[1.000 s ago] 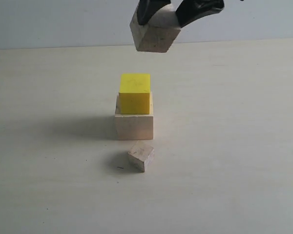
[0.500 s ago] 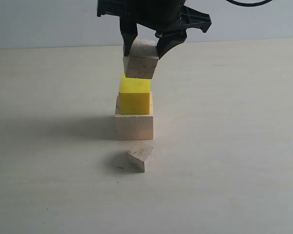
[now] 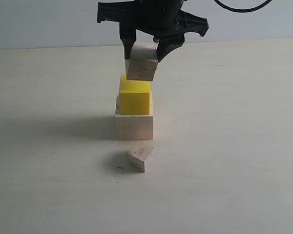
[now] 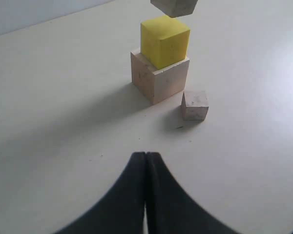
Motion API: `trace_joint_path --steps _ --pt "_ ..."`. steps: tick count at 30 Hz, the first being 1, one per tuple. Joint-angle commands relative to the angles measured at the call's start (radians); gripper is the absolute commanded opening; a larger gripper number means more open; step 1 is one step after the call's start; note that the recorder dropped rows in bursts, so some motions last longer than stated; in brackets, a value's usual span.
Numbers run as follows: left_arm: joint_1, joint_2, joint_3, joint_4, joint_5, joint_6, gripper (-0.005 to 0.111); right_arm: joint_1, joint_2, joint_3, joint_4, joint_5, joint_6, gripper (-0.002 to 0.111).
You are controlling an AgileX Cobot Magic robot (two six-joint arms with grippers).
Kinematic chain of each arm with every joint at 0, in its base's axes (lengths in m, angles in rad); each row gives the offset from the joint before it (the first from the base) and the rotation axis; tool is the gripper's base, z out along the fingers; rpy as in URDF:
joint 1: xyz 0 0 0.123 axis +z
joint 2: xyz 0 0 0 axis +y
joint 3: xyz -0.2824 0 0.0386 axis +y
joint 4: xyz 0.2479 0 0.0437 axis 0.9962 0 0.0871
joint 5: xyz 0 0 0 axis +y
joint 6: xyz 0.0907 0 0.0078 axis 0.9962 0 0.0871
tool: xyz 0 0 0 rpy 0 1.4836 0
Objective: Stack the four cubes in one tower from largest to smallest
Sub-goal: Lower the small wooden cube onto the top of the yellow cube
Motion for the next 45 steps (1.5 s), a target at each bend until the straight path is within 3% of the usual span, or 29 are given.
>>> trace_joint_path --steps 1,45 --pt "-0.006 -0.008 0.006 -0.007 -0.011 0.002 0.0 0.014 -0.002 -0.009 -0.02 -0.044 0.005 0.0" --pt "-0.006 -0.008 0.006 -0.009 -0.011 0.002 0.0 0.023 0.061 -0.009 -0.042 -0.029 0.02 0.0"
